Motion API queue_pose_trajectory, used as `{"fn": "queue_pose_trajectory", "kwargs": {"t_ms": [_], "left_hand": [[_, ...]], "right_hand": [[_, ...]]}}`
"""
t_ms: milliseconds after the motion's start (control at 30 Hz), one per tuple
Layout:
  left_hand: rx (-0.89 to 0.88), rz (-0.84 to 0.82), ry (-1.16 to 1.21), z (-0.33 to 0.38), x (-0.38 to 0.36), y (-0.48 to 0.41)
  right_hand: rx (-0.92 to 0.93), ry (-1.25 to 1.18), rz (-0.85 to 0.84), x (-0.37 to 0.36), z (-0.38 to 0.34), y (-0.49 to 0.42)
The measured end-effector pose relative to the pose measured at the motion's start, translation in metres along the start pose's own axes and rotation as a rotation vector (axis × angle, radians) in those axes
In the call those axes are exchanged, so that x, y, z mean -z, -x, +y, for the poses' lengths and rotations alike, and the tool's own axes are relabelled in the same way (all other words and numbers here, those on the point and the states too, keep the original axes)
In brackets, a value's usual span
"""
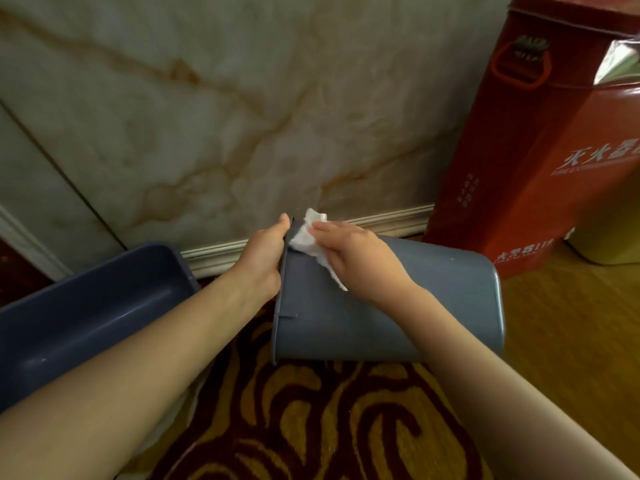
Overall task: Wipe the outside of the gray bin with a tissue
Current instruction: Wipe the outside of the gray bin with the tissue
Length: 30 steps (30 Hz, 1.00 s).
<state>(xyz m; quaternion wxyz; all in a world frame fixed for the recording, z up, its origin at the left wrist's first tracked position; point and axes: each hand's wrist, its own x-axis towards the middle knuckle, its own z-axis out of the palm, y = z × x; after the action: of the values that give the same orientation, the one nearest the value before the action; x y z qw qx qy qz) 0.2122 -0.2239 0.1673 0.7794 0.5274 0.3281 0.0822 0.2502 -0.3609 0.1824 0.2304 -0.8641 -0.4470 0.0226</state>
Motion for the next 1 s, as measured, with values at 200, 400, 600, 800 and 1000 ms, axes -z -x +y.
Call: {"fn": "queue_pose_trajectory", "kwargs": {"t_ms": [200, 400, 600, 800, 1000], "left_hand": [[0.054, 0.018, 0.009, 0.003, -0.003, -0.006], [0.111, 0.017, 0.034, 0.003, -0.002, -0.008], [0.098, 0.004, 0.007, 0.003, -0.001, -0.007], [0.088, 0.008, -0.016, 0.004, -0.001, -0.005], [0.132, -0.039, 0.036, 0.005, -0.005, -0.004]], "right_hand": [[-0.002, 0.001, 0.343, -0.036, -0.001, 0.058], [0.229, -0.058, 0.267, -0.061, -0.033, 0.059], [0.261, -0.1, 0.243, -0.071, -0.027, 0.072], [0.274, -0.093, 0.307, -0.057, 0.004, 0.083], [0.13, -0.196, 0.554, -0.053, -0.018, 0.064]]}}
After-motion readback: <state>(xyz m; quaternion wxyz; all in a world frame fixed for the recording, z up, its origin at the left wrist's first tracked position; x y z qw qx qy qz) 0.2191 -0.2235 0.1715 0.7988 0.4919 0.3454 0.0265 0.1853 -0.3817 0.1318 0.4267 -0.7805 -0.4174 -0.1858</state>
